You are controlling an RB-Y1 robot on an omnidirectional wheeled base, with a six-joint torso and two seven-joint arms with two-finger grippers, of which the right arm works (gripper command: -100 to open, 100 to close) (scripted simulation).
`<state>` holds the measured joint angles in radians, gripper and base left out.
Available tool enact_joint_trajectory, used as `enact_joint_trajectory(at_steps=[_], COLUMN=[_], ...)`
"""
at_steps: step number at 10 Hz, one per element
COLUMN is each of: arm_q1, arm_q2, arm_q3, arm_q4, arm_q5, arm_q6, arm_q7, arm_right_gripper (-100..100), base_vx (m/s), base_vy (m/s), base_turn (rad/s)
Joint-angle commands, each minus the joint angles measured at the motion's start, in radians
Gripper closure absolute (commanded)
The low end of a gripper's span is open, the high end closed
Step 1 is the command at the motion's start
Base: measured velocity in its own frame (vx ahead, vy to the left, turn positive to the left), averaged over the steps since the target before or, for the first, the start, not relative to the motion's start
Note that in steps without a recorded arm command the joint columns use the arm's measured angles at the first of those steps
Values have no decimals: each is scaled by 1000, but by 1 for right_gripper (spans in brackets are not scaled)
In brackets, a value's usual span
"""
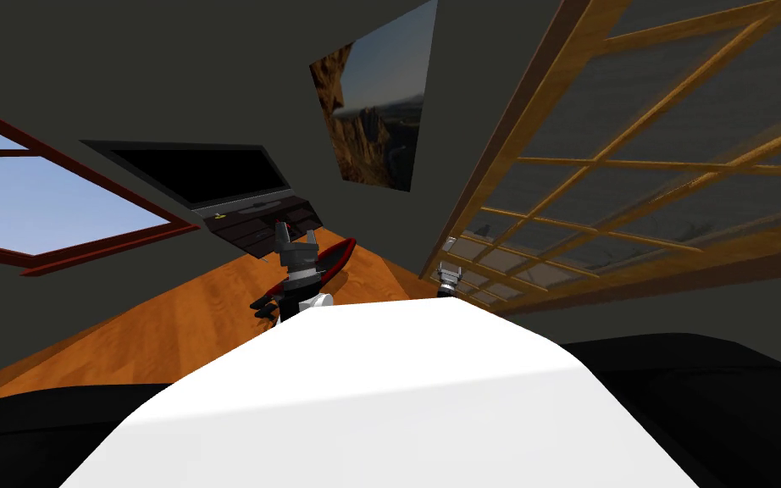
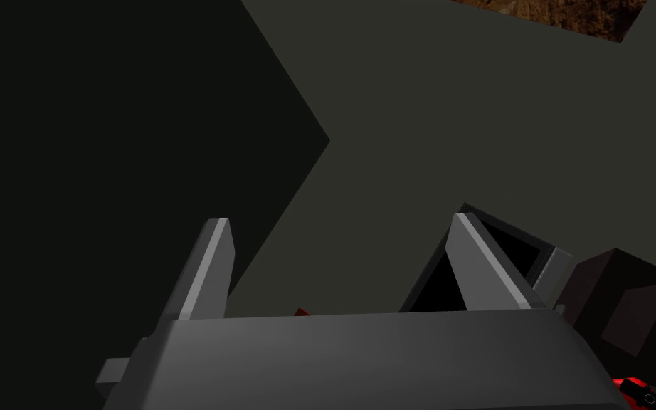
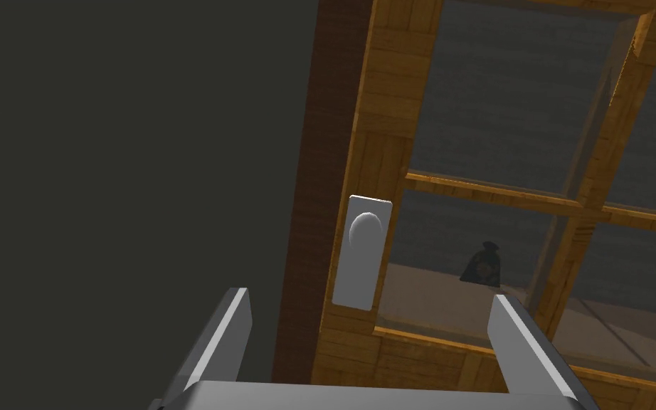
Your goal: Pull the door open
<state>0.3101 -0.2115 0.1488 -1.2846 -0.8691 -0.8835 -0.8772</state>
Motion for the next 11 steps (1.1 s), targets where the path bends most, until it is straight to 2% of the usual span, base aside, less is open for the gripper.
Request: enact_joint_trajectory(at_steps=[1,5,6,10,11], arm_q1=[-6,-17,-17,-28,-32], arm_q2=[-5,-15,-15,-24,-28], arm_q3=[7,21,21,35,40], arm_q4=[32,101,101,163,188], arm_q5=[-27,-82,-82,-132,-152], arm_q6=[-15,-49,-49,-79,-91], arm_q7=[-23,-72,-72,-115,-132], arm_right_gripper=[-100,-100,-100,-100,-100], base_vx=[96,84,54,63,84], base_vy=[-60,-48,-24,-41,-62], base_turn=[74,72,16,61,79])
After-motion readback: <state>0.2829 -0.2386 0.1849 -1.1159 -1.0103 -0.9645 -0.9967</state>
